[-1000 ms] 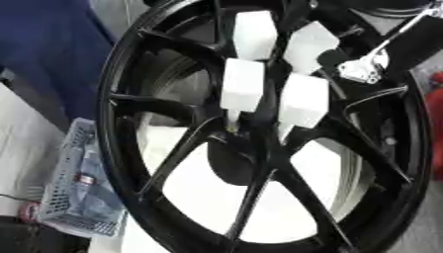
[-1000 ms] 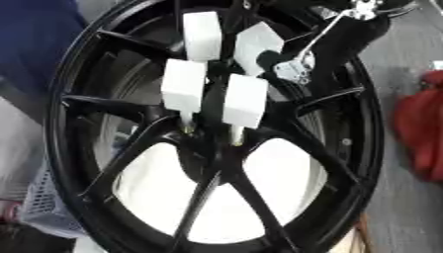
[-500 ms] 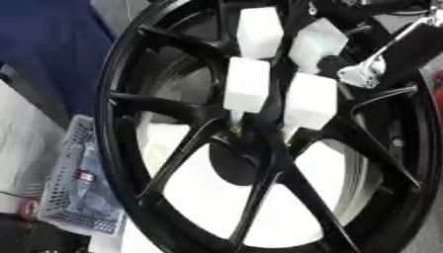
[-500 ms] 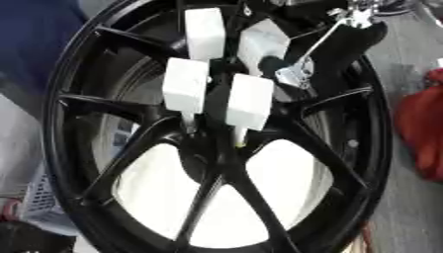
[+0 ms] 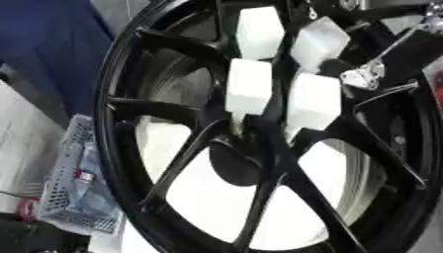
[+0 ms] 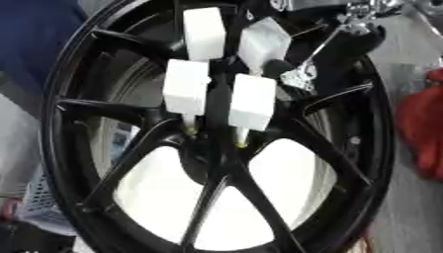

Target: Pull the pin out of the wheel hub.

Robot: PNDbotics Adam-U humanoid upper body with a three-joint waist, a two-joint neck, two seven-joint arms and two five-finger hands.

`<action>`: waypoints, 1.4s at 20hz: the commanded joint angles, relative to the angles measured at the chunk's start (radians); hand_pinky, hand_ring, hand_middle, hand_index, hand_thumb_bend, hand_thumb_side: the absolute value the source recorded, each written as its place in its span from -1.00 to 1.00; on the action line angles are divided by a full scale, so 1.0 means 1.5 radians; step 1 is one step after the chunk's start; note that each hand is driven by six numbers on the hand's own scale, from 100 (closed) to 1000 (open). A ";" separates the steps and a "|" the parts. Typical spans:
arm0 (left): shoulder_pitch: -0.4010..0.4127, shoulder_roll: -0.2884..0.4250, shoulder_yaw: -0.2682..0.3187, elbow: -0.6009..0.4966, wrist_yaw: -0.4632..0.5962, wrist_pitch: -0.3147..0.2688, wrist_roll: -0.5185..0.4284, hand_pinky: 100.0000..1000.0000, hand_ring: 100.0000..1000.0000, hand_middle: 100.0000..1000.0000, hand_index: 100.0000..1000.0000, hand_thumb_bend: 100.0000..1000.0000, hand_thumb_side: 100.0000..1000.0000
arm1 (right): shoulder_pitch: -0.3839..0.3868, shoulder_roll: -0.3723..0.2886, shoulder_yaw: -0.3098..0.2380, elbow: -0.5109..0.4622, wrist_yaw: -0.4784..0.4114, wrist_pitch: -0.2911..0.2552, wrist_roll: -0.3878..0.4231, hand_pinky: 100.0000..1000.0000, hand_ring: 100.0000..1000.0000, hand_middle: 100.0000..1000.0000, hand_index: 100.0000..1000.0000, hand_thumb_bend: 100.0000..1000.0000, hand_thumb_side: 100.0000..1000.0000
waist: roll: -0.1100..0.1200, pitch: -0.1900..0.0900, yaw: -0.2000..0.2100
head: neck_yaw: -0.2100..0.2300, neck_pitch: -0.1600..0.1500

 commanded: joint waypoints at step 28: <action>-0.006 0.004 0.001 -0.014 -0.005 0.002 -0.002 0.62 0.33 0.44 0.72 -0.68 0.79 | -0.040 0.011 -0.023 0.004 -0.055 0.046 -0.062 0.32 -0.46 -0.60 -0.16 -1.00 -1.00 | 0.000 -0.013 0.000 | -0.005 -0.008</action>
